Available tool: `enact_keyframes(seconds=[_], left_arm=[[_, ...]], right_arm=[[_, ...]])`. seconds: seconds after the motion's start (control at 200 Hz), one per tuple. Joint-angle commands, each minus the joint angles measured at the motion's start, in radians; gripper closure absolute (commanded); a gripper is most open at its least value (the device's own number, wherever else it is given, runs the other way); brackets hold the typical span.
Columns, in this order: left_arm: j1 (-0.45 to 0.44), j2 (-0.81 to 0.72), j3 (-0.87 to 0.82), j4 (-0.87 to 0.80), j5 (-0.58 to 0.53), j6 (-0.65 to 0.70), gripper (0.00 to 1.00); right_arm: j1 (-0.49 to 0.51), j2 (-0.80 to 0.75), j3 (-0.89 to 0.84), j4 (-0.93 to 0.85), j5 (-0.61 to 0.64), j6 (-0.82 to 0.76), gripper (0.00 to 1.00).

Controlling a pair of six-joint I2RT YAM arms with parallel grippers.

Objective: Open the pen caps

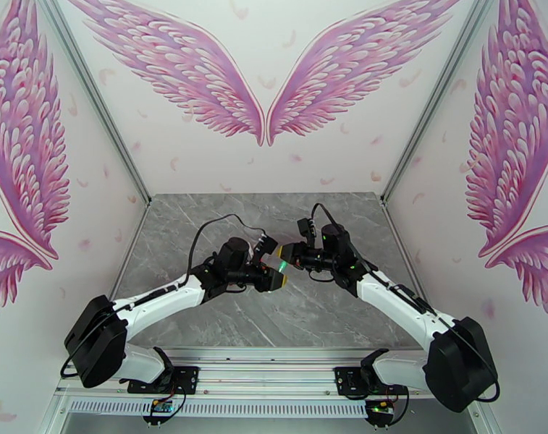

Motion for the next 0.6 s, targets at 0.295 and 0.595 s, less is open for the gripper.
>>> enact_keyframes(seconds=[0.295, 0.595], left_arm=[[-0.009, -0.005, -0.02, 0.01, -0.061, 0.028, 0.9], [-0.04, -0.026, -0.049, -0.018, -0.026, 0.059, 0.95]], right_arm=[[0.008, -0.055, -0.038, -0.004, 0.098, -0.002, 0.88], [-0.032, -0.076, -0.02, 0.004, 0.126, -0.026, 0.89]])
